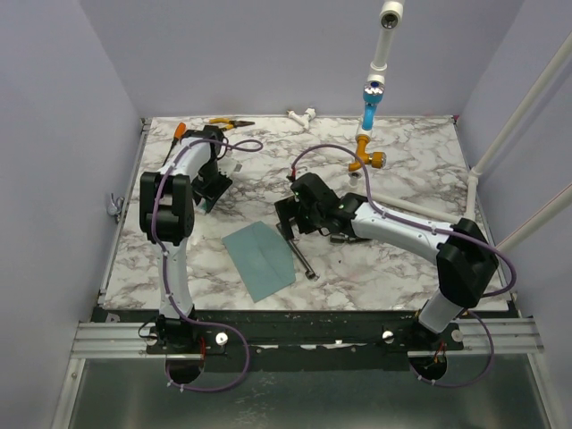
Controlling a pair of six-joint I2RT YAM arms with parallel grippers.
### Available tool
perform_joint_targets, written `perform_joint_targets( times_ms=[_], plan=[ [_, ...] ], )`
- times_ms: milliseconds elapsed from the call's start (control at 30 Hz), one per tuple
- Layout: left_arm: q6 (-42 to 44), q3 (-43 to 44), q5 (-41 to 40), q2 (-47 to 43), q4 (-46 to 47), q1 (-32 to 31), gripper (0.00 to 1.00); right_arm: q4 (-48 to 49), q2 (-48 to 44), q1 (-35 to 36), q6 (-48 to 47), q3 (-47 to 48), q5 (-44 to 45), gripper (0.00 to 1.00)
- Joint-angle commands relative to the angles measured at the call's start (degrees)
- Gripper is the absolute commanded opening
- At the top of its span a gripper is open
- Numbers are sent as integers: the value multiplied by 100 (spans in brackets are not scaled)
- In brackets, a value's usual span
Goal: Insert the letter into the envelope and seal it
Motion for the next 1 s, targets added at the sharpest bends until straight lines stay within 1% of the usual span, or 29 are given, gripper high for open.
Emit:
perform_joint_targets(
  times_ms=[0,100,200,267,333,400,533,667,933,967],
  plan=[
    [-102,312,58,247,-159,-60,47,-133,-279,-31,-97,-239,244,100],
    [-68,527,-88,389,-266,-106,52,-177,-396,-38,-90,-287,321,100],
    [-67,704,-295,573,-443,-203,53,-179,-563,-43,-91,-372,405,100],
    [-185,683,-425,640,-590,-287,50,-170,-649,-40,-94,-421,459,100],
    [-255,440,-302,540,-654,-385,46,-187,-711,-38,-90,-449,508,100],
    [-203,186,11,366,-593,-398,46,-158,-769,-38,-88,-513,508,100],
    [-252,354,-36,467,-639,-403,44,-175,-769,-38,-116,-520,512,100],
    [-358,666,-63,718,-700,-406,36,-214,-832,-38,-104,-549,539,100],
    [-344,701,122,758,-668,-373,8,-247,-969,-45,-155,-607,654,100],
    [-330,686,255,745,-679,-356,7,-249,-968,-47,-163,-595,649,100]
  ],
)
